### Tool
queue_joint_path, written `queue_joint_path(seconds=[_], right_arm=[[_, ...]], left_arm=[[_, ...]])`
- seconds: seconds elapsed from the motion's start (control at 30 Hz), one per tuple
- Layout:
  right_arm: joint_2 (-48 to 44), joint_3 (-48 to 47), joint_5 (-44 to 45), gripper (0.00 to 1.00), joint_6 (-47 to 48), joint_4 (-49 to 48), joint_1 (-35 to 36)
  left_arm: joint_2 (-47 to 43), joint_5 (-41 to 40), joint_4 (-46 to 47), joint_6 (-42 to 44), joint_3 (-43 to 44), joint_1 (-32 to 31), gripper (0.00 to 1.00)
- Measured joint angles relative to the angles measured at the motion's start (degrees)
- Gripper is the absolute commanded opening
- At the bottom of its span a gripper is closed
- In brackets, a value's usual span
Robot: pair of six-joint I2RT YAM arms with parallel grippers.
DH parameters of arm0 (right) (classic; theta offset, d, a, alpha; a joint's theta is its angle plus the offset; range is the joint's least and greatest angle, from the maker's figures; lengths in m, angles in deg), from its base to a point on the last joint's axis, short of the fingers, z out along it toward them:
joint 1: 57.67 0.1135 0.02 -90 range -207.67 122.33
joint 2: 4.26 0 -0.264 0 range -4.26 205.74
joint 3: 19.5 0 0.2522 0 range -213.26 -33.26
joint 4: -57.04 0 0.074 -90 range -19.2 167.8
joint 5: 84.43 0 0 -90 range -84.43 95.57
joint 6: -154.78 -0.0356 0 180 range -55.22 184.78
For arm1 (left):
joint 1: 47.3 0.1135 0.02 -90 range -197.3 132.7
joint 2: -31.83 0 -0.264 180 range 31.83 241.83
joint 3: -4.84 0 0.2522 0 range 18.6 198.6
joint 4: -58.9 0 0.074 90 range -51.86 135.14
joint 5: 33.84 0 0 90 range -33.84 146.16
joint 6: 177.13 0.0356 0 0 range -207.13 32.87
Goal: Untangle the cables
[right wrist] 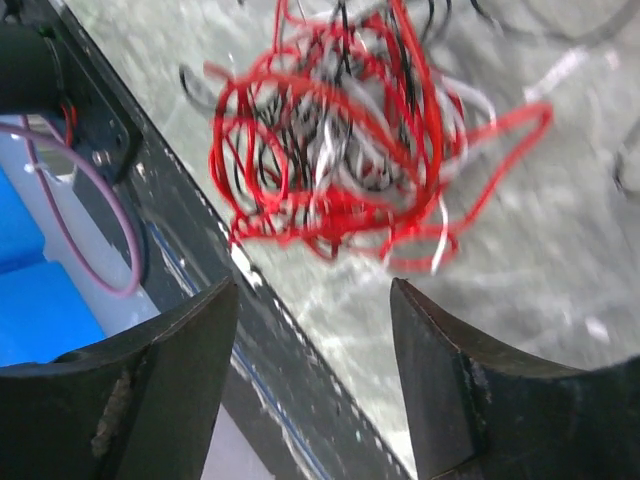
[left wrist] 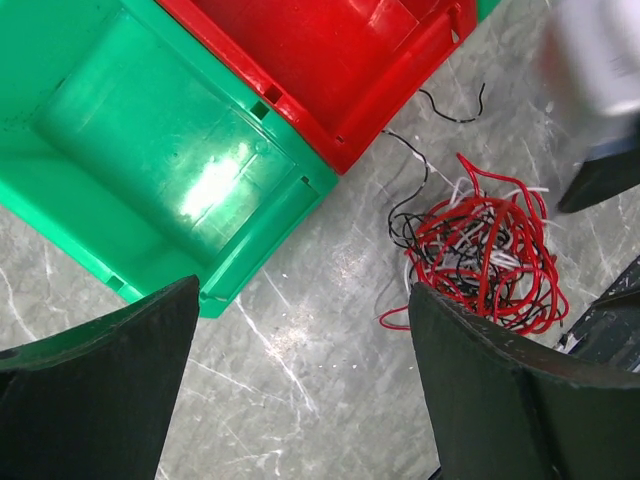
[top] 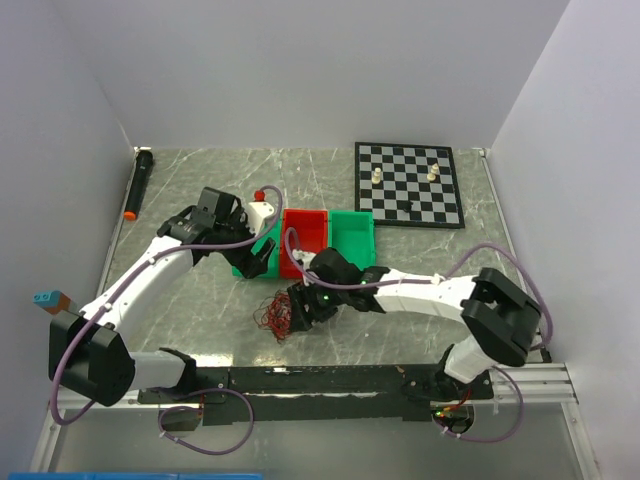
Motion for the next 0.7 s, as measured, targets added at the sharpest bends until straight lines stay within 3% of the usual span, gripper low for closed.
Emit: queue_joint_path(seconds=[0.2,0.47,0.7], right_arm=[[-9.3,5.0,3.4,0.70,-0.3,2.1,-1.4],[-21.1,11.7,12.8,0.68,-4.0,2.5,-9.4],[-22.3,12.7,15.3,0.65,-5.6,2.2,-10.9]], left_arm=[[0.0,1.7,-0.3,0.4,-0.3,0.0,0.88],[0.1,4.1,0.1,0.5,-1.8,-4.0,0.88],[3.2,4.5,0.9,0.3,-2.1,-9.9,0.80]])
